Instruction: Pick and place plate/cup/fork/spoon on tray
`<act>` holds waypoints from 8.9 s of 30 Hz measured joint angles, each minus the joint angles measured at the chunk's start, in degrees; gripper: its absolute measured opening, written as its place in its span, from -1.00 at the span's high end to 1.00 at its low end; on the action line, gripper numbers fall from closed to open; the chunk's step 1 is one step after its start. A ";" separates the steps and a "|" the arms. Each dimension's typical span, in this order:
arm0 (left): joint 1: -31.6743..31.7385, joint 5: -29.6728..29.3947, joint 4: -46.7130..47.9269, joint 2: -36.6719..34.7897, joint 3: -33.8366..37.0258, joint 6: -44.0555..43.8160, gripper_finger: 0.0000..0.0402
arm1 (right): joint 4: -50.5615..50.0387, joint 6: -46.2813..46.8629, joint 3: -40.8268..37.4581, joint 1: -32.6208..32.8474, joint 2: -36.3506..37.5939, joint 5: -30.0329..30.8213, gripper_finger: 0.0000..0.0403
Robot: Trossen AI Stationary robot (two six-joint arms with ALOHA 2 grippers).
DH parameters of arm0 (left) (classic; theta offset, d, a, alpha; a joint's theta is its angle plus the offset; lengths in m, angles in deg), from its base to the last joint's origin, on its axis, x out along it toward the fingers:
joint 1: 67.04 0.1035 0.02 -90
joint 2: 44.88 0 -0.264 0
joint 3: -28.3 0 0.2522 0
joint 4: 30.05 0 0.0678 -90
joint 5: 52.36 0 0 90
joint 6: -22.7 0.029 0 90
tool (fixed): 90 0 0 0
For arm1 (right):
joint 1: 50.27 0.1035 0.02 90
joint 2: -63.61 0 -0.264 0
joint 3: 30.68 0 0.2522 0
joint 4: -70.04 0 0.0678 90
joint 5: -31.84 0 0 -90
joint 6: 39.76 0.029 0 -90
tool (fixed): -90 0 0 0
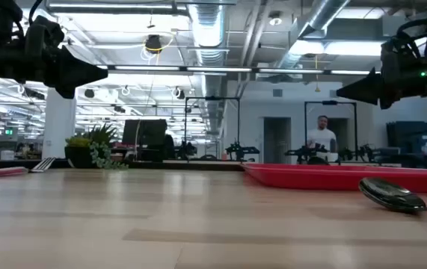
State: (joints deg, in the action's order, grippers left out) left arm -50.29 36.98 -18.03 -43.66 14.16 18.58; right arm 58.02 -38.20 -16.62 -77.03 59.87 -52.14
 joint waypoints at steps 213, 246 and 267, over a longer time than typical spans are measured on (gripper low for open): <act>1.69 -10.36 -5.82 117.41 -75.58 -39.16 0.96 | 0.01 -0.01 0.00 0.07 -0.05 0.00 0.80; 17.04 4.87 14.99 101.77 -75.71 16.52 0.95 | 0.02 -0.01 -0.01 0.04 0.00 0.00 0.80; 14.05 12.33 14.67 102.90 -71.59 30.88 0.93 | 0.02 -0.01 0.00 0.04 -0.02 0.00 0.80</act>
State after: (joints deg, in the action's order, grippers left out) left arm -36.24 49.31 -3.35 59.24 -57.42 49.46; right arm 58.04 -38.21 -16.62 -76.99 59.84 -52.13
